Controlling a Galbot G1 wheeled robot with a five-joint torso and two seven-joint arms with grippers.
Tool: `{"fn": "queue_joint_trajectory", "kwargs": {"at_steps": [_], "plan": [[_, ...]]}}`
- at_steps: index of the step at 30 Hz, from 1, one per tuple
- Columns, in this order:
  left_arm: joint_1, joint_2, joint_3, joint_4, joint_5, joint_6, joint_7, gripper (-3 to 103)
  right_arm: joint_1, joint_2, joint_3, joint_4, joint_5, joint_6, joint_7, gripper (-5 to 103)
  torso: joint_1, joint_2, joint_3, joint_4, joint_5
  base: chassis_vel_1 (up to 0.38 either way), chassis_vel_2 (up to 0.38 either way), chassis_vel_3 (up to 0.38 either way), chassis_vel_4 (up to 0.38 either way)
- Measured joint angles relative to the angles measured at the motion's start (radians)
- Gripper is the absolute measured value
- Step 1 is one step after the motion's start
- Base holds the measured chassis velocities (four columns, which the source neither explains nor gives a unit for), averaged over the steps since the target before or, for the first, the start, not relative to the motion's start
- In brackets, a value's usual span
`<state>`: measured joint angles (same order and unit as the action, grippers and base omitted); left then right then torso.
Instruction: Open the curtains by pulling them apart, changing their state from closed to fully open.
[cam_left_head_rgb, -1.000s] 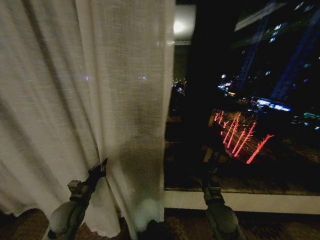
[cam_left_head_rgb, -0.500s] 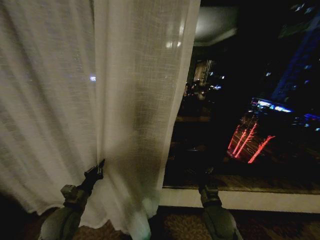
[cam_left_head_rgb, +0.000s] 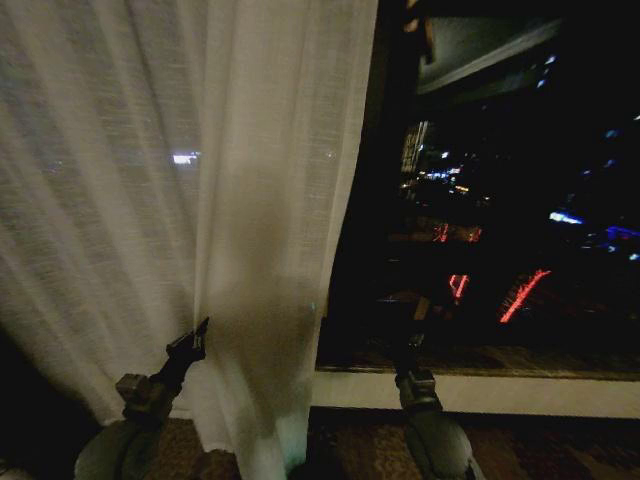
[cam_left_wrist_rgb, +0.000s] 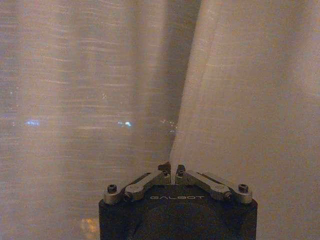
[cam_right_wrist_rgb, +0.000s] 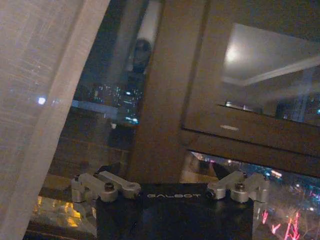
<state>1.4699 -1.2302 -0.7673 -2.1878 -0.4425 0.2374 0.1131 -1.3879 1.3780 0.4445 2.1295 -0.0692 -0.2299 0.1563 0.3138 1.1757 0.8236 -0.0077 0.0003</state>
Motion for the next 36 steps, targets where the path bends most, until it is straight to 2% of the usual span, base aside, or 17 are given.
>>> {"fn": "queue_joint_trajectory", "kwargs": {"at_steps": [19, 29, 36], "plan": [[0.004, -0.007, 0.006, -0.007, 0.004, 0.002, 0.001, 0, 0.018, -0.002, -0.006, -0.030, 0.005, 0.005, -0.022, 100, 0.000, 0.000, 0.000, 0.0003, -0.0005, 0.342, 0.333, -0.328, -0.334], [0.010, -0.011, 0.011, 0.008, 0.004, -0.001, 0.001, 0, 0.026, 0.009, -0.019, -0.055, 0.006, 0.021, -0.022, 100, 0.000, 0.000, 0.000, -0.0002, 0.0007, 0.047, 0.058, -0.039, -0.056], [0.007, -0.013, 0.018, 0.029, -0.001, -0.015, -0.001, 0, 0.026, 0.017, -0.020, -0.070, 0.003, 0.023, -0.022, 100, 0.000, 0.000, 0.000, 0.0001, -0.0004, -0.023, -0.040, 0.028, 0.033]]}}
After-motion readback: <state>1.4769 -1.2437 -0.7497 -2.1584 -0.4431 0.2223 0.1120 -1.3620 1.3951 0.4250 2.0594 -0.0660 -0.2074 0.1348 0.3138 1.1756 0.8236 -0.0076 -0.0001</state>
